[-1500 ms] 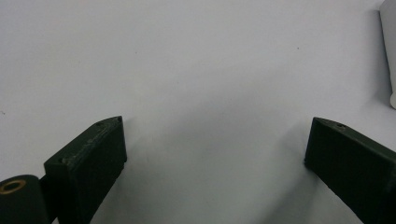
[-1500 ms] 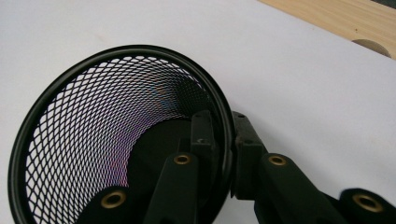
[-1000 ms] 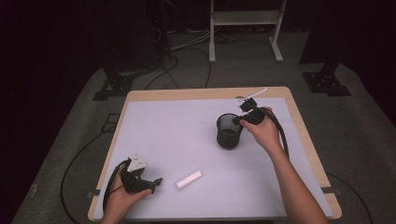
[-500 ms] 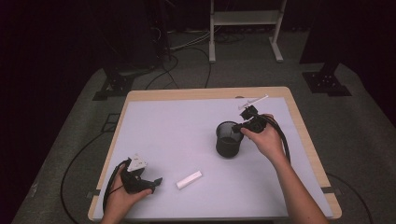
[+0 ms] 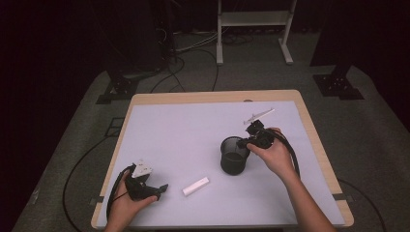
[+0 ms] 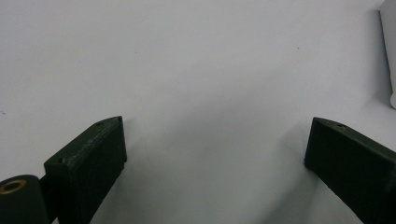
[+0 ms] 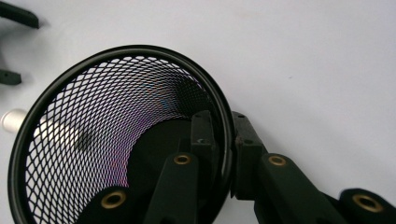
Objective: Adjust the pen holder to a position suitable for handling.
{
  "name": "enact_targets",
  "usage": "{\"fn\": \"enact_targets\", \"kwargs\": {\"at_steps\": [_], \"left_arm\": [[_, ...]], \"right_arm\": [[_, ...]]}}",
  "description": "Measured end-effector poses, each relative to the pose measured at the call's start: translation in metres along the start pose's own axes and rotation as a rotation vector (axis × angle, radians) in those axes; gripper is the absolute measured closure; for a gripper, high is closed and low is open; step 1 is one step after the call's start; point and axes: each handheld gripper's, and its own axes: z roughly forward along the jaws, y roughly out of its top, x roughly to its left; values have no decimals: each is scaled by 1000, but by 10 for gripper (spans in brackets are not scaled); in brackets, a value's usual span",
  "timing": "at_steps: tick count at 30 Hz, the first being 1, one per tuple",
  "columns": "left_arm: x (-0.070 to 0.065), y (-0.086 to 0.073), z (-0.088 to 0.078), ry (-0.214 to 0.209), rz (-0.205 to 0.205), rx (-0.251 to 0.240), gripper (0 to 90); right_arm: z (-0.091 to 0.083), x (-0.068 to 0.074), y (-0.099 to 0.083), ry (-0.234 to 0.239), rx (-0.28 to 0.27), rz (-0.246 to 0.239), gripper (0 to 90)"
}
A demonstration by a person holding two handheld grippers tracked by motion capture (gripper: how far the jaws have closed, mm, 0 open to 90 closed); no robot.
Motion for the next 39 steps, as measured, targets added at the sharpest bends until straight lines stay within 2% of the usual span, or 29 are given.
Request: {"fn": "enact_targets", "kwargs": {"at_steps": [23,34,39], "left_arm": [[0,0,0,0,2,2,47],[0,0,0,-1,0,4,47],[0,0,0,-1,0,3,47]], "right_arm": [[13,34,-9,38,3,-73,812],[17,37,-10,39,14,-80,804],[14,33,-11,46,-14,-71,769]]}}
